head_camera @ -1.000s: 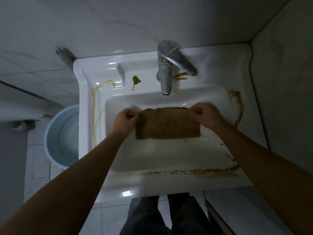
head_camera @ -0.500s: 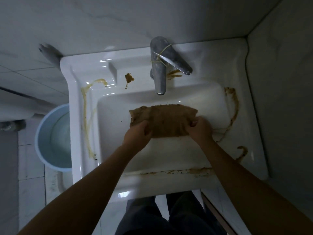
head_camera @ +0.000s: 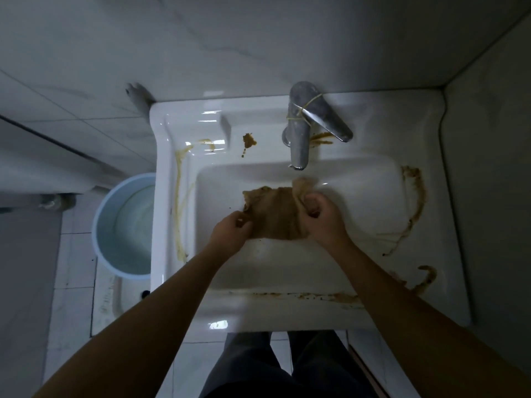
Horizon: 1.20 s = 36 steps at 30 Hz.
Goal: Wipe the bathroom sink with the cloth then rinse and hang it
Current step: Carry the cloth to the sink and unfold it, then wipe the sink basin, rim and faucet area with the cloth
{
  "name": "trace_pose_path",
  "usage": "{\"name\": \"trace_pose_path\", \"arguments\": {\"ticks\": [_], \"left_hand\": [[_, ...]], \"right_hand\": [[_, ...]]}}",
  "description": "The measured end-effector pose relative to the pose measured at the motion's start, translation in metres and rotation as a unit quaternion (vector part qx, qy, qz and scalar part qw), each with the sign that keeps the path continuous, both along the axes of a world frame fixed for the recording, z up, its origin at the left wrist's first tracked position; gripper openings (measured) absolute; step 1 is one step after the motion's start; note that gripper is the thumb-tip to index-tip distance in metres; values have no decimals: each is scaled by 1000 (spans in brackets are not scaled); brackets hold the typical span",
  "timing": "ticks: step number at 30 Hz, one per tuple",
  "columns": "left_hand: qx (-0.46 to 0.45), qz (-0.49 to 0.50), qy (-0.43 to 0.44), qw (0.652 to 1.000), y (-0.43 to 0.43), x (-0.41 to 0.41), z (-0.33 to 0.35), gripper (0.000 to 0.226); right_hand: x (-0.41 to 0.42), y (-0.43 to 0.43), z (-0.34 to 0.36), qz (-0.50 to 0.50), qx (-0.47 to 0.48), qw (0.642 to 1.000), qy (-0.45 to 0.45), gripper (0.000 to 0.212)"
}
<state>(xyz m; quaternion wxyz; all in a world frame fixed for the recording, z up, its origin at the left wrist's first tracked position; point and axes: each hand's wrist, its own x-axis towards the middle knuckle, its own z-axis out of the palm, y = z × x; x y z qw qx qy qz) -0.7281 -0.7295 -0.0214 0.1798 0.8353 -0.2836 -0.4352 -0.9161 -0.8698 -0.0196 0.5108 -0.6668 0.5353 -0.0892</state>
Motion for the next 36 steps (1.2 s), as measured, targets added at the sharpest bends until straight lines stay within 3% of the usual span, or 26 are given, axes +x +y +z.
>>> {"name": "trace_pose_path", "arguments": {"ticks": [3, 5, 10, 13, 18, 24, 29, 32, 36], "left_hand": [[-20, 72, 24, 997, 4, 7, 4, 28], [-24, 91, 28, 995, 6, 10, 4, 31], [0, 71, -4, 997, 3, 8, -3, 38], [6, 63, -1, 998, 1, 3, -8, 36], [14, 25, -6, 1000, 2, -3, -5, 37], [-16, 31, -26, 999, 17, 0, 23, 40], [-48, -27, -141, 988, 46, 12, 63, 38], [-71, -23, -197, 978, 68, 19, 84, 32], [-121, 1, -270, 955, 100, 33, 103, 29]], "right_hand": [[35, 17, 9, 105, 36, 992, -55, 40], [47, 25, 6, 142, 50, 988, -40, 45], [26, 18, -27, 45, 3, 992, 118, 35], [20, 6, -39, -5, 44, 987, 155, 36], [37, -5, -56, -48, 131, 986, 93, 37], [50, 1, -40, -12, 81, 995, 66, 17], [38, 11, 3, 24, 80, 996, -4, 12], [30, 22, 35, 15, 89, 993, -70, 13], [24, 42, 67, 22, 94, 992, -83, 5]]}}
